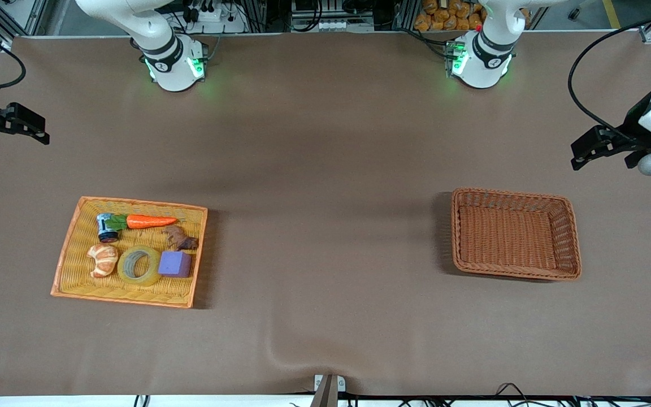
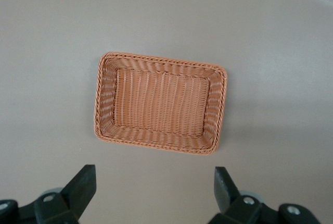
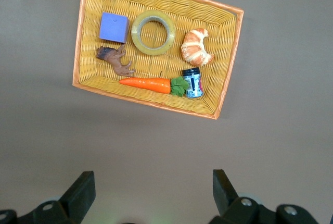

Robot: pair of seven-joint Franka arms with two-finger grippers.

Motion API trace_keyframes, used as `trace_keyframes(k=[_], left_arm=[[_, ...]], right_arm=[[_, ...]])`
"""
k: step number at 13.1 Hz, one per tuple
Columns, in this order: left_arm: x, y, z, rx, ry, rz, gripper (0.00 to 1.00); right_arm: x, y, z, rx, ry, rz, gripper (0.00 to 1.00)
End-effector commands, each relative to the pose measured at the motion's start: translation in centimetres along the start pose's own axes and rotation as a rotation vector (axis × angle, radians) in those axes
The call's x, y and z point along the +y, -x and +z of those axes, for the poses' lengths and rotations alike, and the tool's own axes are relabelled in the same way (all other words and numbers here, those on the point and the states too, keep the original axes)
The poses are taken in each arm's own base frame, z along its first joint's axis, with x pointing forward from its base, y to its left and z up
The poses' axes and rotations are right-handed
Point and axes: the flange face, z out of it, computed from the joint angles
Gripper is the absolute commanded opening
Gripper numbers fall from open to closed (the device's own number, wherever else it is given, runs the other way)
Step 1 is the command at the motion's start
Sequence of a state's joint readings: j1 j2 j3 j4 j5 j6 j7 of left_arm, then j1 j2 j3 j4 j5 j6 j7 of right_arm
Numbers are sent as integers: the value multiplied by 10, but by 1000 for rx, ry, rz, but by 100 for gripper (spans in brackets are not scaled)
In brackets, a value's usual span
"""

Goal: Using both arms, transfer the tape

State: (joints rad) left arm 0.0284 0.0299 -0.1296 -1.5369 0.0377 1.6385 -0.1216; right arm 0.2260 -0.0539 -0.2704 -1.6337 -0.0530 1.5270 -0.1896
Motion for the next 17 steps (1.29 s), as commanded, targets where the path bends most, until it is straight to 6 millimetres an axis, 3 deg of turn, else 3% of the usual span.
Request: trace_keyframes(k=[1, 5, 11, 12, 13, 17], left_arm=[[0, 3, -4, 4, 21, 11, 100], [-1, 2, -7, 13, 24, 5, 100], [0, -2, 9, -18, 25, 17, 100], [0, -2, 8, -16, 25, 19, 100], [0, -2, 9, -18, 25, 17, 100], [0, -7, 14, -16, 28, 17, 100]], right_arm=[[-5, 1, -6, 3, 22, 6, 100], [-4, 1, -6, 3, 24, 8, 100], [4, -1, 4, 10, -50, 41, 100], [4, -10, 16, 28, -70, 45, 100], [2, -21, 43, 48, -69, 42, 100], [-27, -69, 176, 114, -57, -11, 100]])
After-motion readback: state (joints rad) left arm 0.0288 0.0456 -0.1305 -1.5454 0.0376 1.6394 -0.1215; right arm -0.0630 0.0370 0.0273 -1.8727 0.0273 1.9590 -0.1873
